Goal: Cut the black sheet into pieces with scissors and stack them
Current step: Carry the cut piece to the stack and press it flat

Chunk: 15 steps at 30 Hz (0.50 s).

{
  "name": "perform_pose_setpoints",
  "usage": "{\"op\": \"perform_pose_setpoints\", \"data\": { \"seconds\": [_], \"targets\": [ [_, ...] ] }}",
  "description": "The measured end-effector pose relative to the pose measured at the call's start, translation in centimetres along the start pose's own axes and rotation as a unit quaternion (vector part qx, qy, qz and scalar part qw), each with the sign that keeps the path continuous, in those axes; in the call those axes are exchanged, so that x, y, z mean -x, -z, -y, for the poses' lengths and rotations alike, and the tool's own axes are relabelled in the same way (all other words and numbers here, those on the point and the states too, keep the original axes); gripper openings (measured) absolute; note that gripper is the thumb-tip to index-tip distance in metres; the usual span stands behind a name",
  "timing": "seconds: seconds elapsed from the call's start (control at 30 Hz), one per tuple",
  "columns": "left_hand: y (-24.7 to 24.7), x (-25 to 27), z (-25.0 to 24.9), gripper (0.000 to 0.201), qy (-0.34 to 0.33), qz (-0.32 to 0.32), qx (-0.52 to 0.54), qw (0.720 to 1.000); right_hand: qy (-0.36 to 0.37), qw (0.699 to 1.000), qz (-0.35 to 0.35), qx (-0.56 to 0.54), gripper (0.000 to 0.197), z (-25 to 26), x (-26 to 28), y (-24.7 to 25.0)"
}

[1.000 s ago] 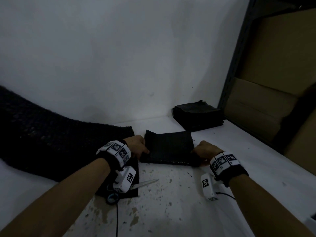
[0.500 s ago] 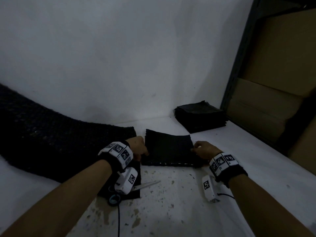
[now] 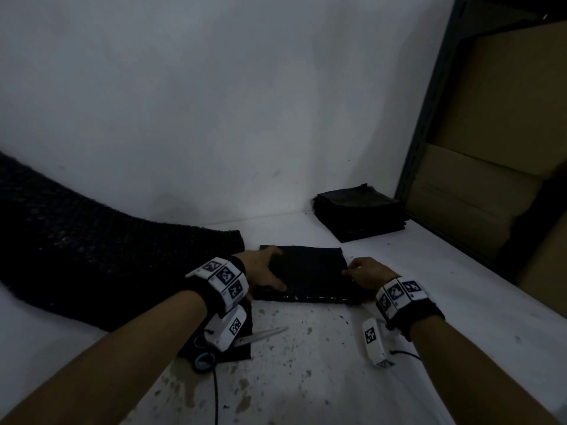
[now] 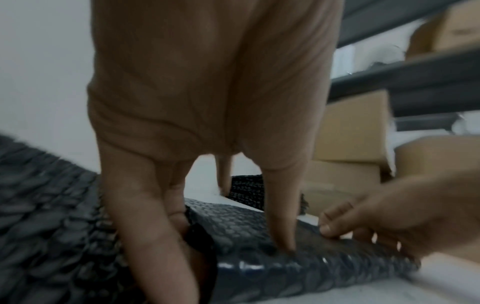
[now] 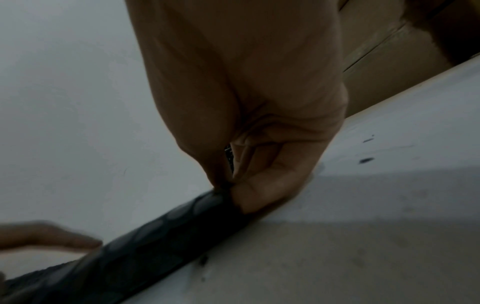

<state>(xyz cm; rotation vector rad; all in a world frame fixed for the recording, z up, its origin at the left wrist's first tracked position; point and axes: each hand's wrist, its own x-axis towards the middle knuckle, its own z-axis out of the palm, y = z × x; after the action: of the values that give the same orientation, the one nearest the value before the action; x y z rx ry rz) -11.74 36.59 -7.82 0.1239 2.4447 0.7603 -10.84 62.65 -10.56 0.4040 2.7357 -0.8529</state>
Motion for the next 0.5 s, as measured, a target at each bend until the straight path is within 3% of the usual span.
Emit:
{"op": "perform_pose_setpoints", "data": {
  "seconds": [0.17,0.43,0.5],
  "targets": [
    [-0.4,-0.1,-0.5,0.091,-0.005,-0.012,-0.106,0.994,-0.021,1.000,0.002,0.010,0.041,0.0,-0.2,0.0],
    [-0.3,0.1,-0.5,0.089,-0.013,-0.024,-0.122,0.992,-0.003,0.993,-0.046,0.113,0.103,2.0,0.6,0.3],
    [-0.3,0.1,-0.5,0.088,-0.014,-0.029,-0.122,0.992,0.001,0.989,-0.033,0.144,0.099,2.6,1.3,0.3]
  ]
}}
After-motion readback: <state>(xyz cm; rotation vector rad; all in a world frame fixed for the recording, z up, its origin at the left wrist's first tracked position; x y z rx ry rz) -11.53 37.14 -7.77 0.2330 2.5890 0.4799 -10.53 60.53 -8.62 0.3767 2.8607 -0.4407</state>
